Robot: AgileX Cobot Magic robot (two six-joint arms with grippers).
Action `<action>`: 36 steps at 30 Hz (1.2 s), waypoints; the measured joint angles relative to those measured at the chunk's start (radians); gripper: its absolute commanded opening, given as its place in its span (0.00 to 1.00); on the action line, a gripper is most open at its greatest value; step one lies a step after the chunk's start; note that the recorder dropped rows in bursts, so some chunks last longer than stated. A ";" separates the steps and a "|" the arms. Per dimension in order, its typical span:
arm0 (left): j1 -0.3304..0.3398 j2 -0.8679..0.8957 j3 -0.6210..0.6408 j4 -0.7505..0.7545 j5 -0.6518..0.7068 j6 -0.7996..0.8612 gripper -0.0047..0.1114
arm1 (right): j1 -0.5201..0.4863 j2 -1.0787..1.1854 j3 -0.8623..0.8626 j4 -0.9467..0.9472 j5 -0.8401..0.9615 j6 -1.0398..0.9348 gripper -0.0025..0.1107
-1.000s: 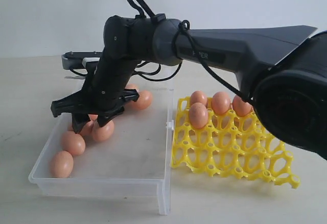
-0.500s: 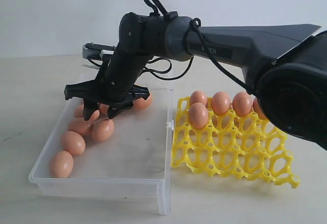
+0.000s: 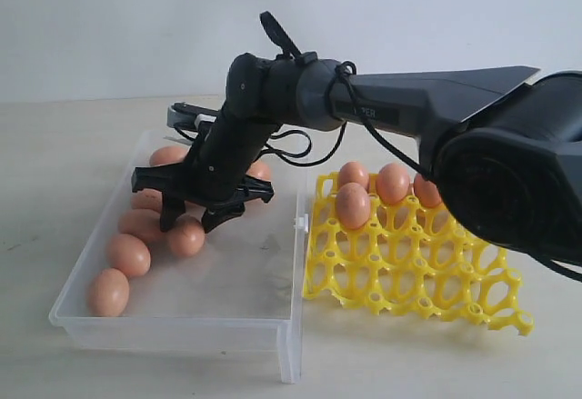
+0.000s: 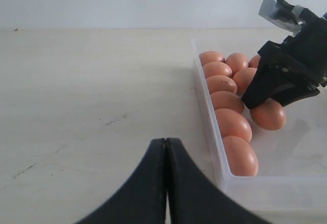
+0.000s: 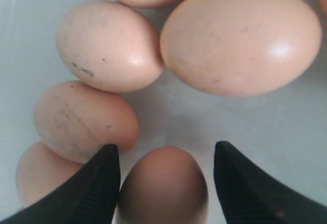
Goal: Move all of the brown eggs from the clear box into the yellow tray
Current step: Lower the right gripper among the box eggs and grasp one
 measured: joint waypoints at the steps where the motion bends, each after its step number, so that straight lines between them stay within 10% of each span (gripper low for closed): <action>1: 0.000 0.000 0.000 0.000 0.000 0.000 0.04 | -0.002 0.004 0.000 0.002 0.000 0.000 0.50; 36: 0.000 0.000 0.000 0.000 0.000 0.000 0.04 | 0.001 -0.049 -0.002 -0.037 0.110 -0.082 0.44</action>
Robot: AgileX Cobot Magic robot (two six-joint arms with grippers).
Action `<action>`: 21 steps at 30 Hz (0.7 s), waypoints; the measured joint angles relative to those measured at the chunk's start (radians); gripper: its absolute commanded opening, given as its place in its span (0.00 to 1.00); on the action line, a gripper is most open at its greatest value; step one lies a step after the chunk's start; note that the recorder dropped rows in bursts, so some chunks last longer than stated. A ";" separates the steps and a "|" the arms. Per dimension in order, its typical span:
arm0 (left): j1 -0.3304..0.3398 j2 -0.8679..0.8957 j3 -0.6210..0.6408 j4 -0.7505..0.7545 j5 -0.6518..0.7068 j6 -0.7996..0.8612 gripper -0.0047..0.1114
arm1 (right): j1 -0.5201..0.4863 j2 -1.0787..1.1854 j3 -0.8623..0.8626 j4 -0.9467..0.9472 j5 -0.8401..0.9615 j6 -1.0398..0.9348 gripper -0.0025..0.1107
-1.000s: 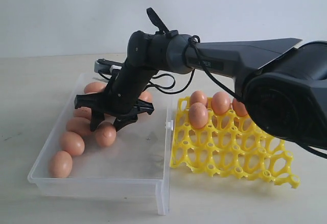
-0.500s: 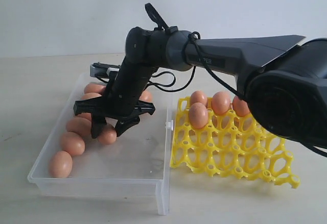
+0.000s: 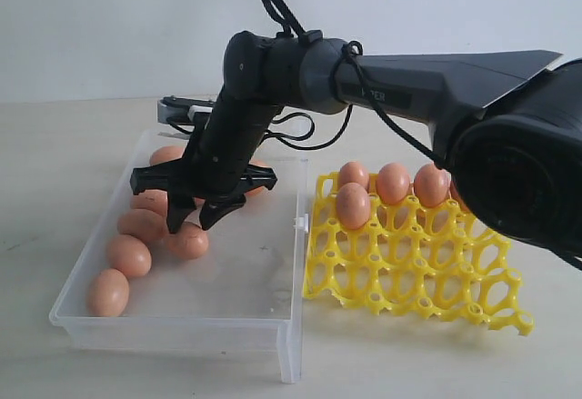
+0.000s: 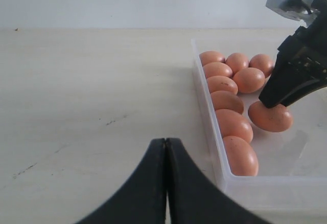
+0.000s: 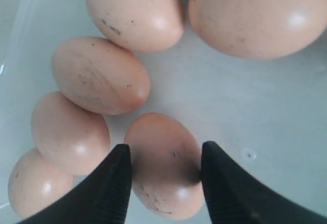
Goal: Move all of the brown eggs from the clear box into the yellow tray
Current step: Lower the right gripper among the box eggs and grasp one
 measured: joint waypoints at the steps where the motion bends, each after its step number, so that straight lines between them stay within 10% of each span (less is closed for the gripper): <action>1: 0.000 0.000 0.000 0.000 0.000 0.000 0.04 | 0.000 0.000 0.000 0.000 0.000 -0.003 0.46; 21: 0.000 0.000 0.000 0.000 0.000 0.000 0.04 | 0.049 0.000 0.000 -0.054 -0.015 -0.208 0.52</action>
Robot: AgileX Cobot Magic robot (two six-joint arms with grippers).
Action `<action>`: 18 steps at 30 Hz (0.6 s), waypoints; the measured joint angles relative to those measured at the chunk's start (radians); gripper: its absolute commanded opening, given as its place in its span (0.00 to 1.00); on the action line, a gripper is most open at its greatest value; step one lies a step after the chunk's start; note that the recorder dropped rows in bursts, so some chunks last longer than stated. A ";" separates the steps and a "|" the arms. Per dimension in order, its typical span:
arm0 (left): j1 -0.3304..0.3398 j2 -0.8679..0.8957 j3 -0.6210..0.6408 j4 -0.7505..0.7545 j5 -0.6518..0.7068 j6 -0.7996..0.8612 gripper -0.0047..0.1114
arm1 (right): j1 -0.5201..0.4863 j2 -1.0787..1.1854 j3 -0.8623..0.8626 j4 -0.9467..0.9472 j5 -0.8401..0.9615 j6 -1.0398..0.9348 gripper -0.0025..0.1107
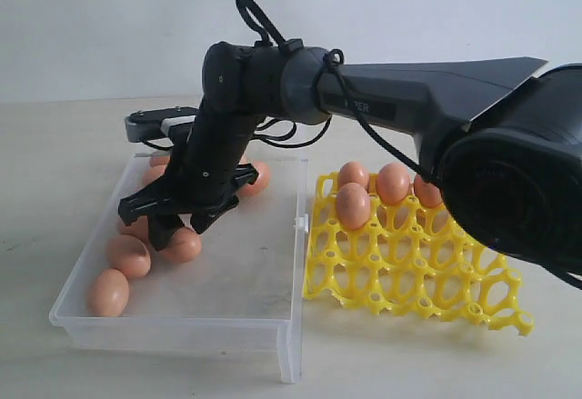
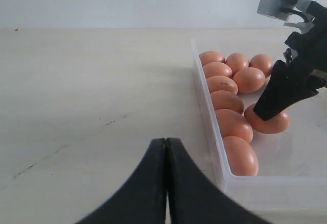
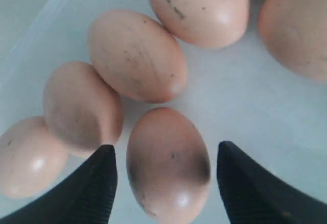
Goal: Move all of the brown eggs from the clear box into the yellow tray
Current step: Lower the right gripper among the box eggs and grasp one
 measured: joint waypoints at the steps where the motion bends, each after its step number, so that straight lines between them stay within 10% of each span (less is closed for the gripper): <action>1: 0.000 0.000 0.000 0.000 0.000 0.000 0.04 | 0.004 0.000 0.000 -0.010 -0.002 -0.015 0.52; 18: 0.000 0.000 0.000 0.000 0.000 0.000 0.04 | 0.034 -0.003 0.000 -0.082 -0.058 -0.074 0.52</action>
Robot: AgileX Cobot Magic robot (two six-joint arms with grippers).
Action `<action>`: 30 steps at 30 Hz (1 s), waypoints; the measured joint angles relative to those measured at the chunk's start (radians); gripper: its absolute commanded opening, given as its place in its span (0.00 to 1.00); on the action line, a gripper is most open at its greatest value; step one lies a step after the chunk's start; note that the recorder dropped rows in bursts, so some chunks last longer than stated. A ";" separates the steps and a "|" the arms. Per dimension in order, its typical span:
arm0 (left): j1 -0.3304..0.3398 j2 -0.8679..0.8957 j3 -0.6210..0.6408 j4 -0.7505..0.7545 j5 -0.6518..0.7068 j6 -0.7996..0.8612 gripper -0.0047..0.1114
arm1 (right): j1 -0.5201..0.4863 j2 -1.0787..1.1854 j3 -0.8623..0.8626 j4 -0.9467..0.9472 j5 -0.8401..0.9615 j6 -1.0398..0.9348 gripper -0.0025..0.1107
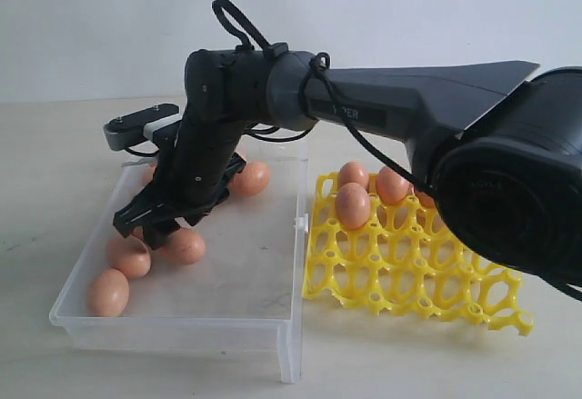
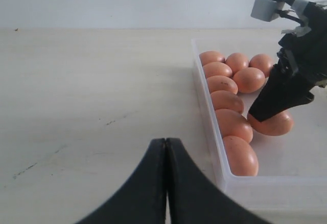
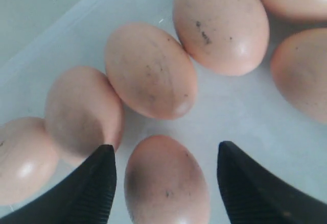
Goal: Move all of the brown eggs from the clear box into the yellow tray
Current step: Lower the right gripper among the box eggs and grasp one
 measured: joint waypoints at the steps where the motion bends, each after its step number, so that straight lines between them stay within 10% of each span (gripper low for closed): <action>1: 0.000 0.000 0.000 0.000 0.000 0.000 0.04 | 0.000 0.000 0.000 0.000 -0.005 0.020 0.52; 21: 0.000 0.000 0.000 0.000 0.000 0.000 0.04 | 0.001 0.038 0.000 0.002 0.024 0.071 0.50; 26: 0.000 0.000 0.000 0.000 0.000 0.000 0.04 | 0.001 0.038 0.000 0.002 0.034 0.073 0.06; 30: 0.000 0.000 0.000 0.000 0.000 0.000 0.04 | 0.001 0.038 0.000 0.002 0.050 0.058 0.02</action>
